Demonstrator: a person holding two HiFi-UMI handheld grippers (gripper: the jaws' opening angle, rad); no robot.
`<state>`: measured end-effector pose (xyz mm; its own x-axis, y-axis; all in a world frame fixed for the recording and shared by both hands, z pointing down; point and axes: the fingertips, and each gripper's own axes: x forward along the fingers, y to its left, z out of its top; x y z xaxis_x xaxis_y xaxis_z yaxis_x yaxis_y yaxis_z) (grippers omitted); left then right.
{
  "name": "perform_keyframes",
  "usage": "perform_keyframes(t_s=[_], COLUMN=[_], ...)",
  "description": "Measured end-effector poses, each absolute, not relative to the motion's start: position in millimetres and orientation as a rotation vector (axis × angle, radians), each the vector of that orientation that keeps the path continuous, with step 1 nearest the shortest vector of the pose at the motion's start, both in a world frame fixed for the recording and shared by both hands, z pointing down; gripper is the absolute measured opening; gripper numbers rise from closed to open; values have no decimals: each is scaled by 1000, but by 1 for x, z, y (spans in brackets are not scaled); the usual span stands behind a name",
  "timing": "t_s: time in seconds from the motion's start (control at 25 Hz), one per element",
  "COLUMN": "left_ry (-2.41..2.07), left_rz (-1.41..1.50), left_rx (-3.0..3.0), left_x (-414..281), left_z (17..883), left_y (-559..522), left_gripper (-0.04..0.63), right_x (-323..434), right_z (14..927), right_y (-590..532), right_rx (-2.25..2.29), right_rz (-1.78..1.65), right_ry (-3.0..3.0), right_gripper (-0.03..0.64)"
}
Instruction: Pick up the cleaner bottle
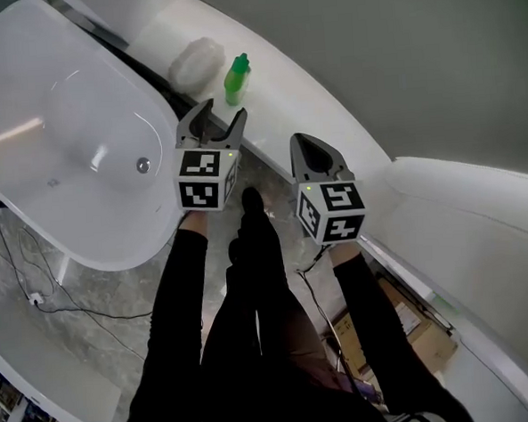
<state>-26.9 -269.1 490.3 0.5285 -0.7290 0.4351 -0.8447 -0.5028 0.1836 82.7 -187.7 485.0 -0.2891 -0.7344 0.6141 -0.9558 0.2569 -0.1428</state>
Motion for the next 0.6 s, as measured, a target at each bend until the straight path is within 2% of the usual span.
perform_keyframes(t_s=[0.6], left_ry=[-1309], left_rz=[598], left_rx=[2368], left_x=[-15], left_z=[589], left_y=[-301], left_gripper=[273], right_x=[96], right_z=[550], right_y=[-206], right_rx=[1541], right_rz=[829], right_ry=[-2058], right_gripper=[2])
